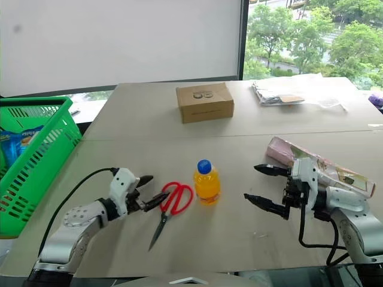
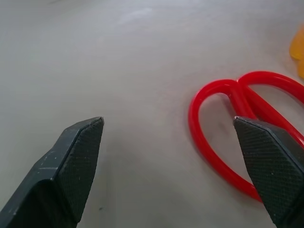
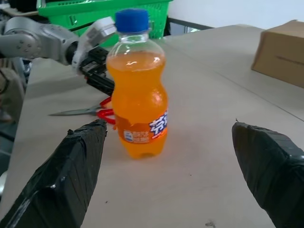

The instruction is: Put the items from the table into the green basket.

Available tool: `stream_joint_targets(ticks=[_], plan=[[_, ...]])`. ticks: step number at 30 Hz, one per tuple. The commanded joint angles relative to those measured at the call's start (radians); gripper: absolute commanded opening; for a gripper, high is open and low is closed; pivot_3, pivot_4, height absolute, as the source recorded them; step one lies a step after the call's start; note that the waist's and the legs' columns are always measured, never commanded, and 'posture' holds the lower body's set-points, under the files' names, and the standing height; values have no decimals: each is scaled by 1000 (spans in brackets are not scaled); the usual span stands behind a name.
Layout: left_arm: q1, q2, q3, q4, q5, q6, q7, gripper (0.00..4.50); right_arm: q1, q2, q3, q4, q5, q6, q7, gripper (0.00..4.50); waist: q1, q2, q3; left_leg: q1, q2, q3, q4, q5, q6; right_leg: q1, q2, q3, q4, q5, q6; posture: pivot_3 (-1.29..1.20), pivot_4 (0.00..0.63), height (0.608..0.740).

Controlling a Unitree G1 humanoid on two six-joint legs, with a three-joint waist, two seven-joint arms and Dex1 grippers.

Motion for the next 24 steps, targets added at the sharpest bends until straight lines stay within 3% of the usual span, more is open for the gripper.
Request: stream_joint_targets(ticks=[1,9,13,18,20,24], plan=[[-14,15,-40,-35,34,9,-1,4485,20,-37,-1,-60,28,18,53,4500,0,0,0,0,0,0,0,0,0,0,0,0,0,0,0,-105,0,740],[-26,22,-56,-5,43,32,-16,4485,83,-48,-9,-95,41,-1,101,4500,0,1,0,0,0,1,0,-1,1,0,-1,0,-1,-1,1,-111,0,740],[-28,29,-51,8,51,17,-26,3307,86,-45,-11,-78,45,-10,128,4500,-1,1,0,1,0,1,0,-1,0,0,0,0,-1,-1,2,-111,0,740],[-25,24,-35,11,37,20,-34,789,78,-29,-6,-52,26,-41,139,4500,-2,1,0,1,0,1,0,-1,1,0,0,0,-1,-1,2,-106,0,740],[-24,25,-30,10,32,20,-37,60,77,-24,-2,-44,19,-50,141,4500,-2,1,0,1,0,1,0,-1,1,0,0,0,-1,-1,1,-103,0,740],[-35,29,-23,19,31,13,-41,60,64,-8,8,-33,6,-67,134,4500,-2,1,0,1,0,1,0,-1,1,0,0,0,-1,-1,2,-104,0,740]])
